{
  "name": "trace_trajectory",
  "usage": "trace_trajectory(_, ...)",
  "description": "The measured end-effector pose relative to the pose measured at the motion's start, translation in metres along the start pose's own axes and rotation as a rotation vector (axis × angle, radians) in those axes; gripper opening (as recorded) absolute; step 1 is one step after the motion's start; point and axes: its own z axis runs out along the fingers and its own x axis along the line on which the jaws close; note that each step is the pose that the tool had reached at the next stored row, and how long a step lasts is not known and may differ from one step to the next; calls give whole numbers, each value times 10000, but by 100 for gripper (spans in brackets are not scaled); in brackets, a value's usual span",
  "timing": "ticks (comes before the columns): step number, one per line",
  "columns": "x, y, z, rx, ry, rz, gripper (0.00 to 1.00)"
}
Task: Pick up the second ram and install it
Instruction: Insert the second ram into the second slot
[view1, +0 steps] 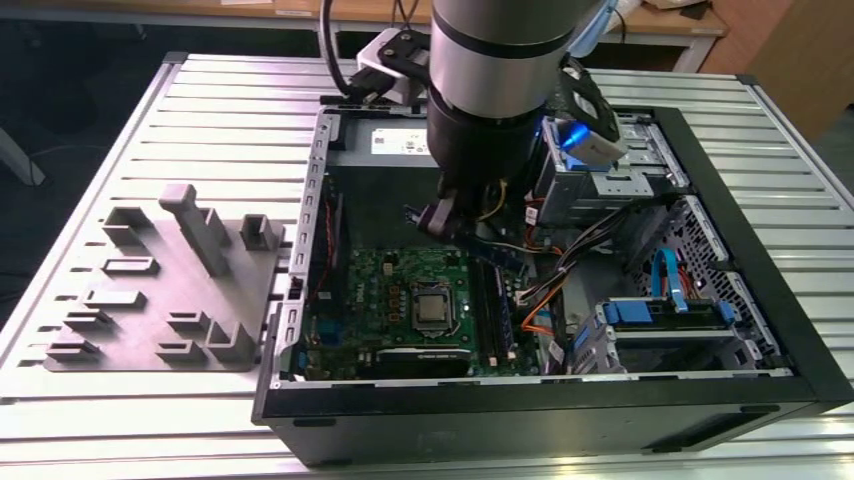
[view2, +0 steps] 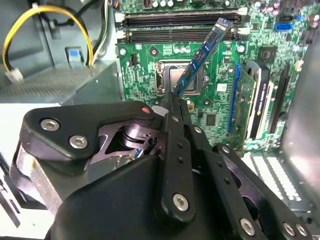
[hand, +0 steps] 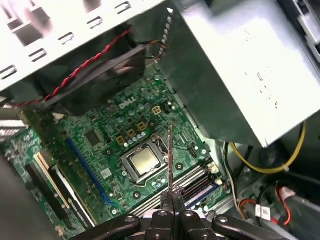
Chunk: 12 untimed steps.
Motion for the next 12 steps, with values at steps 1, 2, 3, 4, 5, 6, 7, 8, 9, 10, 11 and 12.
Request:
trace_trajectory(1, 0, 0, 0, 18, -6, 171, 8)
trace_trajectory(2, 0, 0, 1, 37, -14, 354, 8)
trace_trajectory(3, 0, 0, 2, 55, -22, 525, 8)
trace_trajectory(4, 0, 0, 3, 73, -29, 698, 8)
trace_trajectory(5, 0, 0, 4, 91, -37, 869, 8)
trace_trajectory(6, 1, 0, 6, 158, -63, 1493, 8)
trace_trajectory(7, 1, 0, 7, 185, -73, 1746, 8)
trace_trajectory(8, 1, 0, 8, 202, -80, 1919, 8)
trace_trajectory(9, 1, 0, 8, 221, -87, 2091, 8)
trace_trajectory(10, 1, 0, 9, 239, -94, 2266, 8)
trace_trajectory(11, 1, 0, 9, 258, -101, 2444, 8)
trace_trajectory(12, 1, 0, 10, 276, -108, 2620, 8)
